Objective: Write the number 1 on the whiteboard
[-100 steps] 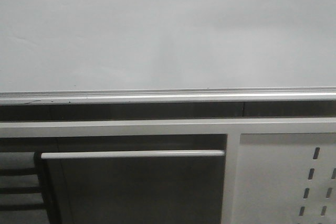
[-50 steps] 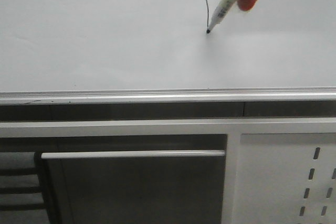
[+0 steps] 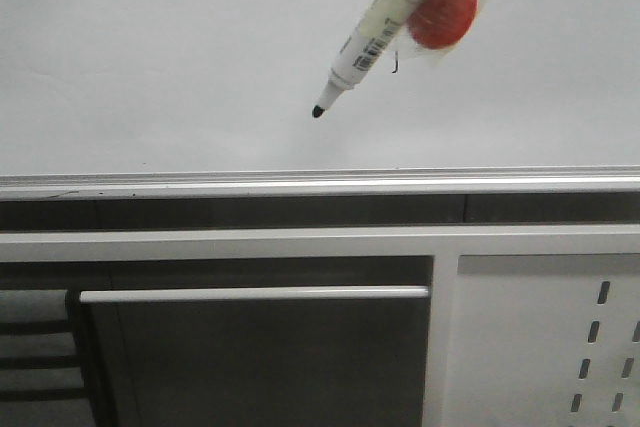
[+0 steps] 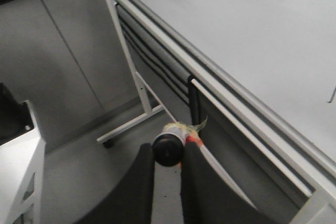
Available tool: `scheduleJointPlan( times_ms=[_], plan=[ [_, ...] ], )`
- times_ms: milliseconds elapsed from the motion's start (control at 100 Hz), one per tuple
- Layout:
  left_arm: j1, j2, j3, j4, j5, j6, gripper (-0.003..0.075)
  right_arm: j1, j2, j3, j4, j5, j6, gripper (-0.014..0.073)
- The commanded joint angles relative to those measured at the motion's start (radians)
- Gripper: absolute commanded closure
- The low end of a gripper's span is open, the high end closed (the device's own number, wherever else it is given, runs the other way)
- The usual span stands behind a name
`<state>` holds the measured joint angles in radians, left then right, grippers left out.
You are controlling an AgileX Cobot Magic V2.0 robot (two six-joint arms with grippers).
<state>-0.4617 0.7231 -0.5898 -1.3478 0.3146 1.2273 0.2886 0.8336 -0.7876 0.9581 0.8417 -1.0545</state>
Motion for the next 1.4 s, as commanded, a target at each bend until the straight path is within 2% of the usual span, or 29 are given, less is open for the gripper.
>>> scheduleJointPlan(
  times_ms=[0, 100, 170, 270, 420, 510, 600, 810, 1059, 1109, 1179, 1299, 1389],
  plan=[
    [0.001, 0.07, -0.047, -0.015, 0.151, 0.035, 0.074, 0.0, -0.012, -0.048, 0.027, 0.02, 0.038, 0.0645],
    [0.001, 0.146, -0.077, -0.04, 0.311, 0.094, 0.0736, 0.0, -0.012, -0.069, 0.027, 0.02, 0.042, 0.0645],
    [0.001, 0.202, -0.105, -0.051, 0.405, 0.115, 0.0702, 0.0, -0.006, -0.087, 0.027, 0.022, 0.045, 0.0645],
    [0.001, 0.277, -0.143, -0.051, 0.47, 0.127, 0.0602, 0.0, 0.022, -0.111, 0.027, 0.044, 0.05, 0.0646],
    [-0.001, 0.354, -0.184, -0.049, 0.524, 0.139, 0.038, 0.0, 0.081, -0.148, 0.029, 0.063, 0.05, 0.0646],
    [-0.029, 0.382, -0.198, -0.049, 0.534, 0.176, 0.033, 0.0, 0.113, -0.172, 0.031, 0.076, 0.05, 0.0646],
    [-0.089, 0.405, -0.204, -0.049, 0.499, 0.228, 0.0332, 0.0, 0.153, -0.204, 0.038, 0.116, 0.05, 0.0646],
    [-0.214, 0.454, -0.232, -0.025, 0.34, 0.254, 0.0332, 0.0, 0.217, -0.263, 0.041, 0.176, 0.05, 0.0646],
    [-0.234, 0.497, -0.235, -0.015, 0.292, 0.258, 0.0346, 0.0, 0.217, -0.275, 0.046, 0.217, 0.05, 0.0647],
    [-0.234, 0.498, -0.235, -0.015, 0.29, 0.258, 0.0384, 0.0, 0.217, -0.275, 0.046, 0.228, 0.05, 0.0647],
    [-0.234, 0.498, -0.235, -0.015, 0.287, 0.258, 0.0487, 0.0, 0.217, -0.275, 0.046, 0.234, 0.05, 0.0647],
    [-0.234, 0.498, -0.235, -0.015, 0.287, 0.258, 0.0742, 0.0, 0.217, -0.275, 0.053, 0.234, 0.05, 0.0647],
    [-0.234, 0.498, -0.235, -0.015, 0.287, 0.26, 0.0741, 0.0, 0.217, -0.275, 0.053, 0.244, 0.05, 0.0634]
  ],
)
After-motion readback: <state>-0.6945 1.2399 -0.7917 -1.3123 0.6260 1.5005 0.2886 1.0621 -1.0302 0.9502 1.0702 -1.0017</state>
